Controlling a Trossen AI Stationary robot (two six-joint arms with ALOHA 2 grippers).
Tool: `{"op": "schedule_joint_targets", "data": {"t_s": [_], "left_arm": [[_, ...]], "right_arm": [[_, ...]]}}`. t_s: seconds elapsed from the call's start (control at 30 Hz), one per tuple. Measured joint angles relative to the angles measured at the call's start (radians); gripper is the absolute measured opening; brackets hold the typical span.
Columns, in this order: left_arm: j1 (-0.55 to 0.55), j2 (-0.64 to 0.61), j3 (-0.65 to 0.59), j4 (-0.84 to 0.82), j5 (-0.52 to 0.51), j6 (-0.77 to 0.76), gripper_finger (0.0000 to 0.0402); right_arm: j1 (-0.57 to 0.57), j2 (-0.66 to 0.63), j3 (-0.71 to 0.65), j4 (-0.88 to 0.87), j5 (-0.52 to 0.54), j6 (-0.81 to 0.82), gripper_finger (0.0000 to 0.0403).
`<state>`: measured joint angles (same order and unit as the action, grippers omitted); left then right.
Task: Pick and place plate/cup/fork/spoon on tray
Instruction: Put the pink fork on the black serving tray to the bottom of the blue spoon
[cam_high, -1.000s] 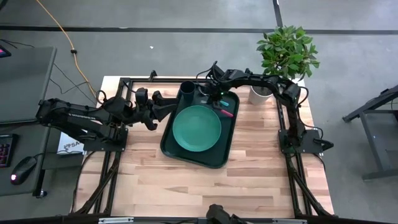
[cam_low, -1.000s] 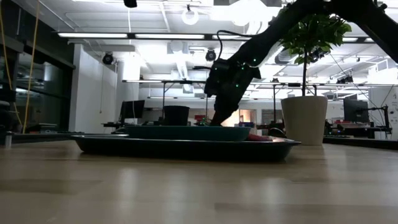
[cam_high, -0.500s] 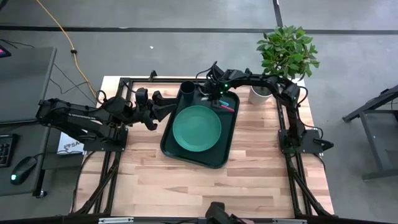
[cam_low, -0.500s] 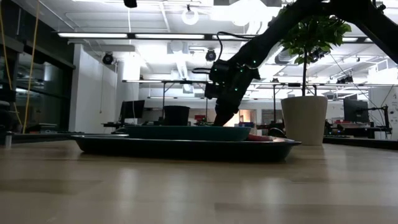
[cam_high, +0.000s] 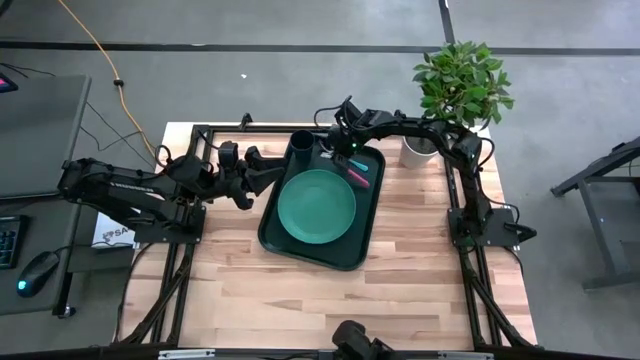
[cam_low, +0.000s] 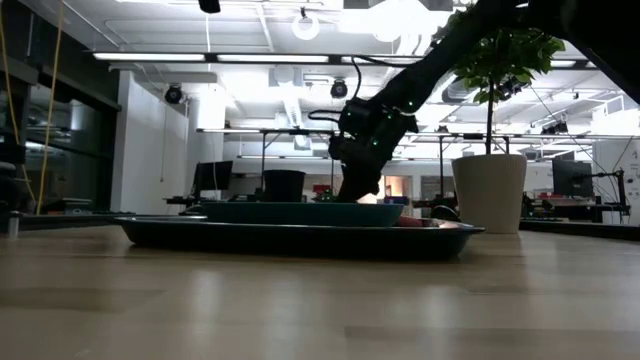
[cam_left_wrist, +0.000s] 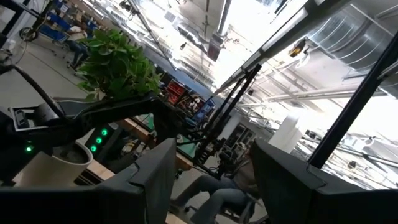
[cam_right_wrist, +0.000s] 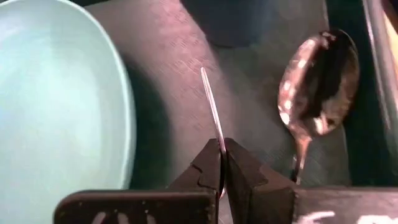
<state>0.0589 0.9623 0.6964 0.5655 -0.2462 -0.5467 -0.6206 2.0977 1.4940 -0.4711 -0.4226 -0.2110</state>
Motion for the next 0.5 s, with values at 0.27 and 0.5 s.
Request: {"op": "schedule_joint_targets", "data": {"t_s": [0.27, 0.5], "left_arm": [[-0.001, 0.0, 0.0, 0.0, 0.0, 0.0, 0.0195], [-0.001, 0.0, 0.0, 0.0, 0.0, 0.0, 0.0195]], "right_arm": [[-0.008, 0.063, 0.0, -0.002, -0.014, 0.027, 0.0006], [-0.005, 0.072, 0.0, 0.026, -0.007, 0.011, 0.0023]]}}
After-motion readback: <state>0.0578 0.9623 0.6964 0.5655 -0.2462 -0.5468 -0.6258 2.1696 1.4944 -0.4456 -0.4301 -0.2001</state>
